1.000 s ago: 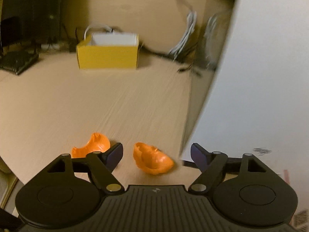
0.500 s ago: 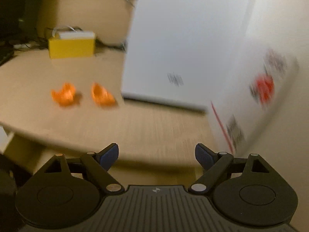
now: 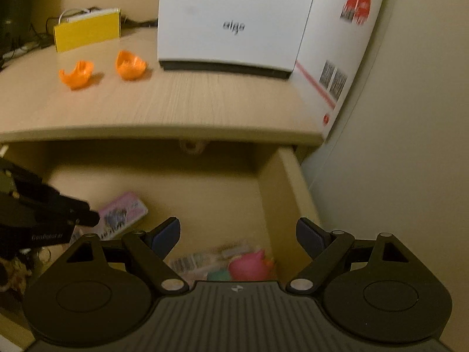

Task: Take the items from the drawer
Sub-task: 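Grasp the wooden stick package in the drawer with the left gripper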

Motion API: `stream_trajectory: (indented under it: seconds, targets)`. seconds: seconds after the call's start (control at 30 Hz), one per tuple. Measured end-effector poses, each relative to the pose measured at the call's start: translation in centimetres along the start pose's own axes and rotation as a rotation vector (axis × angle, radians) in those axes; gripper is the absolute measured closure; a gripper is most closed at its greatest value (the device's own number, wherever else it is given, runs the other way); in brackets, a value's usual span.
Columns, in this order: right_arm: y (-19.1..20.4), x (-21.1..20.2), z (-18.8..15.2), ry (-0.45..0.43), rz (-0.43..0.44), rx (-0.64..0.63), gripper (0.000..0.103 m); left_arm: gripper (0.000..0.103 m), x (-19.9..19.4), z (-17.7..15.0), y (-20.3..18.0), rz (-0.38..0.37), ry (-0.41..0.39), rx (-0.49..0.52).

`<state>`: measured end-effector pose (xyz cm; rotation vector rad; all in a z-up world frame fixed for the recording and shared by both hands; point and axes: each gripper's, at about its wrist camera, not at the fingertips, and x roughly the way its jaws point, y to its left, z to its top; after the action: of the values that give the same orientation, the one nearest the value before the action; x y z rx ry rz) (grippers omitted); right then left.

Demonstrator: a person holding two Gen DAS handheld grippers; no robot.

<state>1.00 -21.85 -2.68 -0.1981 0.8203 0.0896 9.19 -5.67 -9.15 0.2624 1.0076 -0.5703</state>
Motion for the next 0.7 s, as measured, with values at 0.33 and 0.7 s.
stream_trajectory:
  seconds: [0.33,0.7]
  targets:
    - [-1.0,0.7,-1.1,0.008,0.021,0.085,0.016,0.088,1.3,-1.5,-3.3,-0.11,0.094,0.198]
    - [-2.6,1.3,-1.5,0.046,0.078,0.22,0.016,0.065,3.4,-0.8,-3.5,-0.164,0.201,0.206]
